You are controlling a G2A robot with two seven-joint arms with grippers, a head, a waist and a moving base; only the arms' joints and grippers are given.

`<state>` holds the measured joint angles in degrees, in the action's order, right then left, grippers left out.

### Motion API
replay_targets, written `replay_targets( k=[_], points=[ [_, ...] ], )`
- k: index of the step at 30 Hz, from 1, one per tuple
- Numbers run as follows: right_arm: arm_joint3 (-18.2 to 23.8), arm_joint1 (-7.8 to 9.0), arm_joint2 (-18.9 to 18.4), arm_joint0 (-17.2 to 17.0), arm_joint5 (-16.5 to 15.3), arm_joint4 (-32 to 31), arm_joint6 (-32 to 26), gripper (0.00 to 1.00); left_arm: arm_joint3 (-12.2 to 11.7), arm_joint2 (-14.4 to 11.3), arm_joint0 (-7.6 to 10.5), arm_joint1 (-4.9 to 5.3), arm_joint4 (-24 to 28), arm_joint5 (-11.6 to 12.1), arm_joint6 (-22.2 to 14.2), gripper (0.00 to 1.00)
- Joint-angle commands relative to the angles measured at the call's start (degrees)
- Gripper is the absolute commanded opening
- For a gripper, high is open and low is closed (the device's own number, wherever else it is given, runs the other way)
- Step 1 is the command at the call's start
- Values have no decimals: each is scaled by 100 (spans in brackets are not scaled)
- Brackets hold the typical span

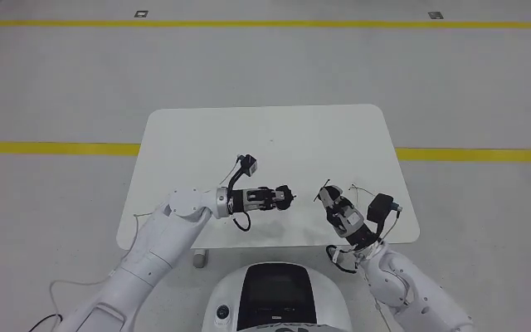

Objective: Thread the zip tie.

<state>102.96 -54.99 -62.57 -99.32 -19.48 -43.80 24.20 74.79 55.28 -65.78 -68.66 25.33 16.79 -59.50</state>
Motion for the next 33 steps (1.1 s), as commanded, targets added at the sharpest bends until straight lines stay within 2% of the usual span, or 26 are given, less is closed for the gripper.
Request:
replay_targets(
  k=[1,17,33],
  points=[
    [0,-2,-2,-1,0,-1,-1,0,1,2,-1,0,-1,-3,4,0],
    [31,-27,36,28,0,52,13,0,1,2,-1,0,-1,-3,4,0],
    [-573,-311,691,760,0,-131,550,0,1,2,-1,0,-1,-3,4,0]
  ],
)
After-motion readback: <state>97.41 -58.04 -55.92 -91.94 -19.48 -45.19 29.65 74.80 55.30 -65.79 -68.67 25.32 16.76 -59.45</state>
